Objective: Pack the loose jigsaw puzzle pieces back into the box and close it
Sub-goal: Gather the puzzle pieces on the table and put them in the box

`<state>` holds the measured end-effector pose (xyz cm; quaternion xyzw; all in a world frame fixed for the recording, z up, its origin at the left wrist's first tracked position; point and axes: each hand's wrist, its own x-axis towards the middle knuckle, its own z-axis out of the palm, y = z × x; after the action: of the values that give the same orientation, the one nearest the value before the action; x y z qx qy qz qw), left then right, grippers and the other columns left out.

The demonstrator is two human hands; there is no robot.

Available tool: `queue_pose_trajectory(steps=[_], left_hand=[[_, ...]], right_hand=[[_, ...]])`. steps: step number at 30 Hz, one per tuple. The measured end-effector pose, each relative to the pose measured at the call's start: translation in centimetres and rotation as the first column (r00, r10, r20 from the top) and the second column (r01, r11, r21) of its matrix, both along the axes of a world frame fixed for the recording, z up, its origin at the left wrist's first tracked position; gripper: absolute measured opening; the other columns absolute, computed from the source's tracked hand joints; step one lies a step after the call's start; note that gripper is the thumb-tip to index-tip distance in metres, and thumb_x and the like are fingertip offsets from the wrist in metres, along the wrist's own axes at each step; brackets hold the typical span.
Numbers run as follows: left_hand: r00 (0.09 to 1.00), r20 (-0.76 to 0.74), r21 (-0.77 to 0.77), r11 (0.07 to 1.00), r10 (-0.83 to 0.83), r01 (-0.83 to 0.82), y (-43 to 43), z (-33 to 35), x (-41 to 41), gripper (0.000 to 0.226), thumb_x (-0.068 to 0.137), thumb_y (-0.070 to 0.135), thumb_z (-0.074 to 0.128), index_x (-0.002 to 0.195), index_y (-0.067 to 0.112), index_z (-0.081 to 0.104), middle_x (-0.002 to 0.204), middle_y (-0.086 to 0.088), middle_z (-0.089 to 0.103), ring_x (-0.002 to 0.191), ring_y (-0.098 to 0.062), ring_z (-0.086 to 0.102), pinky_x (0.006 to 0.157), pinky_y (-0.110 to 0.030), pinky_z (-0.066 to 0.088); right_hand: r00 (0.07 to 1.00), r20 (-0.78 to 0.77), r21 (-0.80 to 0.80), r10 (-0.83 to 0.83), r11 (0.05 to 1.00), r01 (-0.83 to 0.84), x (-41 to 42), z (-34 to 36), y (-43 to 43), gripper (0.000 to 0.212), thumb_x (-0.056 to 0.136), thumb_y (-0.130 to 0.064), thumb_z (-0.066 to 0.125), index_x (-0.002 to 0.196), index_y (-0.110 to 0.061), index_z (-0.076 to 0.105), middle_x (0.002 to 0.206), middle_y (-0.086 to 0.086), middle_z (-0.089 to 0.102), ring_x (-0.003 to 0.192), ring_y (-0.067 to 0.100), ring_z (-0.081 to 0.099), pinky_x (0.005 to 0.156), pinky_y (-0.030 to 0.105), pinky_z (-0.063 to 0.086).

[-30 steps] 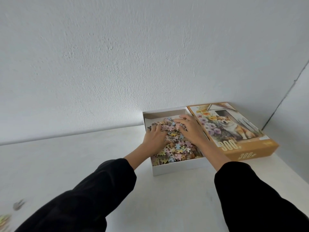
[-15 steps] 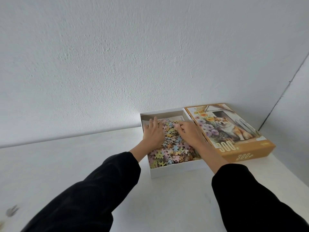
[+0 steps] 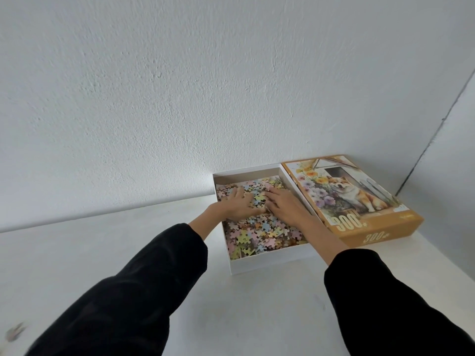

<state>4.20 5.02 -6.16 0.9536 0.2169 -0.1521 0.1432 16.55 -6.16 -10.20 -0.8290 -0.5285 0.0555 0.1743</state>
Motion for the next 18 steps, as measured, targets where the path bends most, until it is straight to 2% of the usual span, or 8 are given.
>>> queue_pose_trajectory(steps=[2, 4, 7, 9, 11, 14, 16, 18], left_hand=[[0.983, -0.151, -0.056, 0.994, -0.1, 0.092, -0.1, 0.8, -0.7, 0.093, 0.083, 0.066, 0.04, 0.148, 0.02, -0.008, 0.155, -0.009, -0.019, 0.142, -0.028, -0.017, 0.114, -0.052, -0.002], [0.955, -0.242, -0.011, 0.984, -0.173, 0.176, -0.3, 1.3, -1.1, 0.107, 0.078, 0.064, 0.053, 0.145, 0.021, -0.018, 0.154, -0.008, -0.024, 0.142, -0.028, -0.017, 0.116, -0.051, 0.001], [0.959, -0.237, 0.004, 0.986, -0.158, 0.164, -0.1, 1.0, -0.9, 0.113, 0.075, 0.06, 0.06, 0.144, 0.019, -0.02, 0.153, -0.008, -0.024, 0.143, -0.03, -0.013, 0.117, -0.051, 0.007], [0.979, -0.166, 0.014, 0.992, -0.118, 0.122, -0.1, 0.7, -0.5, 0.11, 0.077, 0.057, 0.06, 0.146, 0.015, -0.015, 0.154, -0.012, -0.021, 0.143, -0.032, -0.012, 0.116, -0.051, 0.007], [0.998, -0.046, 0.043, 0.998, -0.044, 0.046, -0.1, 0.6, -0.2, 0.101, 0.082, 0.049, 0.058, 0.147, 0.012, -0.01, 0.154, -0.015, -0.017, 0.143, -0.033, -0.011, 0.116, -0.051, 0.004], [0.993, 0.118, 0.104, 0.994, 0.004, -0.016, 0.0, 0.2, -0.1, 0.073, 0.095, 0.034, 0.044, 0.148, 0.012, -0.001, 0.155, -0.017, -0.007, 0.144, -0.032, -0.006, 0.117, -0.05, 0.005], [0.993, 0.117, 0.068, 0.997, 0.018, -0.026, -0.2, -0.4, -0.3, 0.065, 0.098, 0.037, 0.034, 0.148, 0.011, 0.001, 0.156, -0.017, -0.005, 0.144, -0.032, -0.004, 0.117, -0.051, 0.008], [0.999, 0.034, 0.127, 0.992, 0.017, -0.021, -0.5, -1.2, -0.5, 0.065, 0.098, 0.045, 0.026, 0.148, 0.012, 0.0, 0.156, -0.017, -0.006, 0.144, -0.033, -0.003, 0.116, -0.051, 0.009]], right_hand=[[1.0, -0.004, 0.027, -0.018, 0.999, 0.018, -0.1, 0.2, 0.0, 0.042, 0.099, -0.024, 0.034, 0.135, -0.005, 0.042, 0.145, 0.01, 0.039, 0.136, 0.023, 0.031, 0.113, 0.033, 0.019], [0.997, -0.072, 0.081, -0.023, 0.996, 0.028, -0.1, 0.6, -0.2, 0.042, 0.099, -0.024, 0.035, 0.135, -0.005, 0.042, 0.145, 0.011, 0.04, 0.135, 0.023, 0.033, 0.112, 0.033, 0.02], [0.997, -0.078, 0.05, 0.028, 0.998, -0.024, -0.1, 0.7, -0.5, 0.039, 0.098, -0.028, 0.038, 0.13, -0.009, 0.05, 0.138, 0.009, 0.049, 0.129, 0.023, 0.041, 0.109, 0.036, 0.027], [0.998, -0.058, 0.043, 0.041, 0.998, -0.038, 0.1, 0.3, -0.6, 0.036, 0.098, -0.023, 0.04, 0.127, -0.009, 0.054, 0.133, 0.009, 0.054, 0.124, 0.025, 0.046, 0.106, 0.035, 0.031], [0.998, -0.059, 0.105, 0.007, 0.994, -0.001, 0.3, 0.1, -0.6, 0.034, 0.096, -0.016, 0.042, 0.127, -0.006, 0.053, 0.132, 0.011, 0.055, 0.124, 0.026, 0.047, 0.104, 0.034, 0.033], [0.993, -0.114, 0.206, -0.002, 0.978, 0.025, 0.1, 0.6, -0.7, 0.038, 0.097, -0.023, 0.041, 0.132, -0.008, 0.049, 0.138, 0.009, 0.049, 0.13, 0.023, 0.041, 0.109, 0.034, 0.028], [0.993, -0.117, 0.099, 0.029, 0.995, -0.017, 0.0, 0.4, -0.6, 0.046, 0.097, -0.033, 0.04, 0.138, -0.012, 0.041, 0.146, 0.007, 0.038, 0.137, 0.021, 0.031, 0.114, 0.038, 0.021], [0.998, -0.052, -0.091, 0.032, 0.995, -0.036, -0.2, 0.0, -0.5, 0.05, 0.098, -0.037, 0.034, 0.143, -0.016, 0.03, 0.152, 0.005, 0.026, 0.142, 0.02, 0.02, 0.117, 0.041, 0.013]])
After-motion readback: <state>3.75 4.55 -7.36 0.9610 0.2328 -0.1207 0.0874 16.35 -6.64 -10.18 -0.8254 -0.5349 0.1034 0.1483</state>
